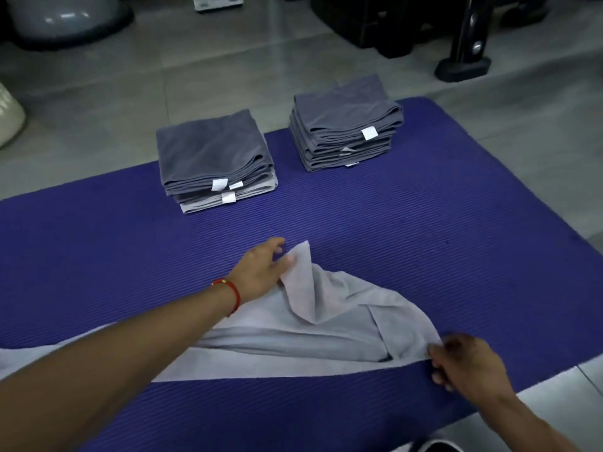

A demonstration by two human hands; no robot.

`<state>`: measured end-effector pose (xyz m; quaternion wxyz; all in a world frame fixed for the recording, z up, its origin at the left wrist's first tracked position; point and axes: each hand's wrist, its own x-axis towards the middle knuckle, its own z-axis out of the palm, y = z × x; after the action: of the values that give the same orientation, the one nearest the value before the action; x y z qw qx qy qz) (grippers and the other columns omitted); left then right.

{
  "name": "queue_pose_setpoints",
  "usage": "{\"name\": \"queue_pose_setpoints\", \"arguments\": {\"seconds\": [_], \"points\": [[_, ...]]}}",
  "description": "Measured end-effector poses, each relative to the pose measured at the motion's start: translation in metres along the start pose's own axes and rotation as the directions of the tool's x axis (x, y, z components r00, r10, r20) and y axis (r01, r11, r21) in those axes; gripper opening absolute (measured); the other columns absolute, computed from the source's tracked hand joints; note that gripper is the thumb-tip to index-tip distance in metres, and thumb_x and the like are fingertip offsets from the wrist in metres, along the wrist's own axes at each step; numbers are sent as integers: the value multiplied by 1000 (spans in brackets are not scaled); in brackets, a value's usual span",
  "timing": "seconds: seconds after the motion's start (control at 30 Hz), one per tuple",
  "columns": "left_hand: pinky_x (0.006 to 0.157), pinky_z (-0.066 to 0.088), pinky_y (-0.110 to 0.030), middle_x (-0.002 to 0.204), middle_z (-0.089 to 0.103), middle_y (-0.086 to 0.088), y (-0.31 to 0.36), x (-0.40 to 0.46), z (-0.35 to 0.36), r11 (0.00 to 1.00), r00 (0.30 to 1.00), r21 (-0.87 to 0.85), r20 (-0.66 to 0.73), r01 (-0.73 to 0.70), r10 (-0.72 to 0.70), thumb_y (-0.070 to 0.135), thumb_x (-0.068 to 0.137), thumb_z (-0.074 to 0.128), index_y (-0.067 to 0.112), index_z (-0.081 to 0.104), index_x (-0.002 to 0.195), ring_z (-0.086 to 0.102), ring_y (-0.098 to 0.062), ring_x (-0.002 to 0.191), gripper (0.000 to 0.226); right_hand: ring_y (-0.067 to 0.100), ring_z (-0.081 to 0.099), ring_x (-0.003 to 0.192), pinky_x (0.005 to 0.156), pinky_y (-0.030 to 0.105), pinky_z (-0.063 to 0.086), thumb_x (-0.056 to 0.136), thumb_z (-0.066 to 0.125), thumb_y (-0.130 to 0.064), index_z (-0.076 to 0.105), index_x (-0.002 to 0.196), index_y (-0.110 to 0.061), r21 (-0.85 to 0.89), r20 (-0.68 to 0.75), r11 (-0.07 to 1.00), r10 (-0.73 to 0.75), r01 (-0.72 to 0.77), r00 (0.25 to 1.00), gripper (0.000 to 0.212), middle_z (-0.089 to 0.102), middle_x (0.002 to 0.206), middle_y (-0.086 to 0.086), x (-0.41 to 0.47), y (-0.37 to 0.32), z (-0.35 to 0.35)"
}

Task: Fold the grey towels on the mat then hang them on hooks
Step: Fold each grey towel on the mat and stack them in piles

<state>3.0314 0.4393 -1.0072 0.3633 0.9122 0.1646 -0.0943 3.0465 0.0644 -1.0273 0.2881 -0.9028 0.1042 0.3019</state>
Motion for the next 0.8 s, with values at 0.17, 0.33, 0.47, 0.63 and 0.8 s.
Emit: {"name": "queue_pose_setpoints", "arguments": {"seconds": [0.17, 0.33, 0.47, 0.63, 0.8], "points": [[78, 47, -25, 85, 73, 6, 1, 33, 1, 993, 993, 28, 29, -116, 115, 24, 92, 71, 28, 69, 81, 61, 7, 72, 12, 23, 69, 63, 61, 32, 60, 90, 70, 0, 70, 97, 3, 599, -3, 782, 216, -172, 976, 7, 74, 72, 17, -3, 2, 20], [75, 47, -36, 79, 63, 3, 0, 43, -40, 963, 934, -246, -358, -110, 15, 38, 94, 56, 22, 59, 87, 55, -15, 71, 18, 21, 64, 63, 49, 23, 58, 93, 62, 10, 62, 84, 9, 907, 88, 379, 251, -182, 964, 9, 62, 78, 19, -18, -23, -10], [69, 44, -30, 81, 53, 4, 22, 35, -104, 951, 782, -232, -623, -202, 13, 35, 106, 45, 17, 52, 100, 47, -11, 72, 20, 17, 72, 67, 62, 28, 63, 101, 49, 8, 60, 110, 0, 870, -205, 452, -36, 199, 978, 16, 73, 79, 8, -33, -69, -58], [74, 43, -34, 89, 54, -1, 45, 16, -170, 929, 659, -164, -745, -331, 103, 39, 106, 42, 17, 49, 103, 49, -15, 81, 23, 9, 68, 69, 57, 20, 59, 104, 46, 2, 51, 131, -17, 711, -481, 514, -143, 480, 865, 34, 62, 91, 13, -25, -112, -110], [59, 38, -11, 78, 51, 6, 75, -4, -200, 901, 594, -71, -773, -427, 221, 31, 107, 44, 14, 50, 102, 46, 3, 64, 19, 11, 62, 72, 54, 18, 50, 105, 47, -16, 66, 110, -19, 376, -664, 707, -245, 599, 707, 19, 68, 88, 0, -14, -110, -106]]}}
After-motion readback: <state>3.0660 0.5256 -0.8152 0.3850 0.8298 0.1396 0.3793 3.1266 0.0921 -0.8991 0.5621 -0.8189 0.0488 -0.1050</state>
